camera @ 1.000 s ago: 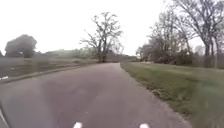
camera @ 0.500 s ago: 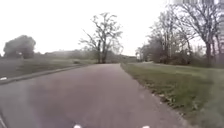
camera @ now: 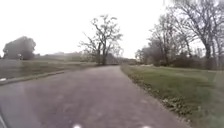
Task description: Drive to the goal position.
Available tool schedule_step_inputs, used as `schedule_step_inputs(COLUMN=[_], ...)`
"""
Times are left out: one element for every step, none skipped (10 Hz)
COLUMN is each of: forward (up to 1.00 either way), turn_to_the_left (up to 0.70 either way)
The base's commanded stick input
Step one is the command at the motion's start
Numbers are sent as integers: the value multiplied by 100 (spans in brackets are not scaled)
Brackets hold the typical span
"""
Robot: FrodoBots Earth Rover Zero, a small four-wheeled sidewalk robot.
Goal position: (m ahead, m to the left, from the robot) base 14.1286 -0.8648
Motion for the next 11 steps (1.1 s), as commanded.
schedule_step_inputs(forward=[100, 100, 100, 100, 100, 100, 100, 100, 100, 100, 100], turn_to_the_left=[0, 0, 0, 0, 0, 0, 0, 0, 0, 5, 36])
